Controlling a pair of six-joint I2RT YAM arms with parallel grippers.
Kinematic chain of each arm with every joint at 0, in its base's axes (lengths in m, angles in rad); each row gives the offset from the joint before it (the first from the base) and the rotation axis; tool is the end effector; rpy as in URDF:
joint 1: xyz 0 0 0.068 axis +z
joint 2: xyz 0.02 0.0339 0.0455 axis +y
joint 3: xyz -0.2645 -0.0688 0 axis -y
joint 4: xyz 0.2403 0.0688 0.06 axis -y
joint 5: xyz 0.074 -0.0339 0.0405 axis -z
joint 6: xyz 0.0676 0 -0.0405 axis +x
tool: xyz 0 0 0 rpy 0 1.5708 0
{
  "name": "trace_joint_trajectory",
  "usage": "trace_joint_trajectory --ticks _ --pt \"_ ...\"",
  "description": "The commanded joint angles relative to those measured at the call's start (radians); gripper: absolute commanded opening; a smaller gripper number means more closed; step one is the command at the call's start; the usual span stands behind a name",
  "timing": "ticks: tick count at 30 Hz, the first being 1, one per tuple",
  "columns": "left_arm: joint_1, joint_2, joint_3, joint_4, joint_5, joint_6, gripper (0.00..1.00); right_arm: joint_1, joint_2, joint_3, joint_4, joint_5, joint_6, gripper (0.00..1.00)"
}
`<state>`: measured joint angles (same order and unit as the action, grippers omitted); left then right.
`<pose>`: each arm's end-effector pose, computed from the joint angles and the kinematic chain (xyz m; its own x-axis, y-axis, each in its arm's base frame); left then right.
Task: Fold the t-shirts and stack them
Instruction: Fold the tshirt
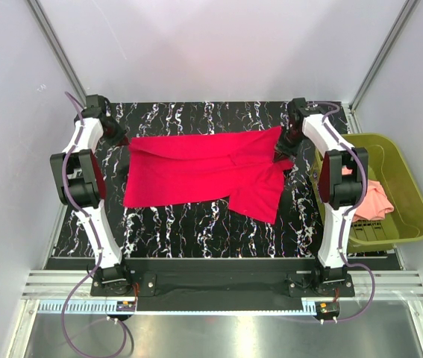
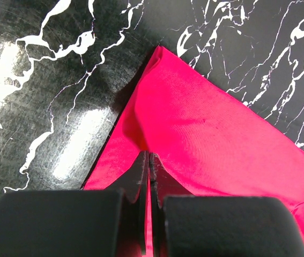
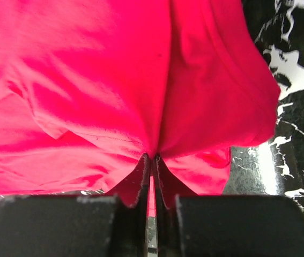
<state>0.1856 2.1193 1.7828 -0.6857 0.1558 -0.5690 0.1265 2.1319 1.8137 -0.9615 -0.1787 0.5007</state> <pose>0.4717 0.0779 0.1964 -0.6511 -0.6638 -0.3680 -0.5384 0.7457 -0.3925 0.4430 0.0685 0.1846 -0.9175 0.3595 -0.1700 0.3029 0.9087 0.2871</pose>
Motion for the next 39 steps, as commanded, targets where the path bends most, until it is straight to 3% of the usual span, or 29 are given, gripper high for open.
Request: trace_joint_trajectory --ticks 1,2,3,4,10,16,23,28,31,34,39 --pt "0.005 -0.074 -0.013 0.04 0.013 0.001 0.0 -0.004 -0.01 -0.034 0.026 -0.033 -0.011 0.09" --pt "0.005 -0.076 -0.016 0.041 0.013 0.003 0.0 -0.004 -0.006 -0.045 0.032 -0.034 -0.013 0.11" --pt "0.005 -0.076 -0.017 0.041 0.01 0.004 0.0 -0.004 0.006 -0.047 0.029 -0.036 -0.019 0.29" --pt "0.005 -0.075 -0.02 0.041 0.005 0.006 0.0 -0.005 0.011 -0.044 0.018 -0.03 -0.025 0.38" --pt "0.005 -0.07 -0.034 0.046 0.021 0.003 0.0 0.05 -0.084 -0.017 -0.101 0.139 -0.14 0.59" --pt "0.005 -0.084 -0.036 0.052 0.019 0.003 0.0 0.139 -0.204 -0.259 -0.005 0.101 -0.11 0.61" --pt "0.006 -0.097 -0.046 0.026 0.007 0.021 0.0 0.211 -0.26 -0.508 0.107 0.033 -0.014 0.52" --pt "0.006 -0.098 -0.068 0.026 -0.001 0.018 0.0 0.225 -0.343 -0.649 0.142 -0.019 0.029 0.51" --pt "0.006 -0.107 -0.066 0.032 0.002 0.017 0.0 0.222 -0.375 -0.594 0.09 0.017 -0.004 0.53" --pt "0.008 -0.111 -0.062 0.04 -0.001 0.015 0.0 0.2 -0.372 -0.427 0.014 0.065 -0.011 0.54" --pt "0.005 -0.113 -0.077 0.052 0.011 0.003 0.0 0.092 -0.227 -0.183 -0.014 0.073 -0.004 0.57"
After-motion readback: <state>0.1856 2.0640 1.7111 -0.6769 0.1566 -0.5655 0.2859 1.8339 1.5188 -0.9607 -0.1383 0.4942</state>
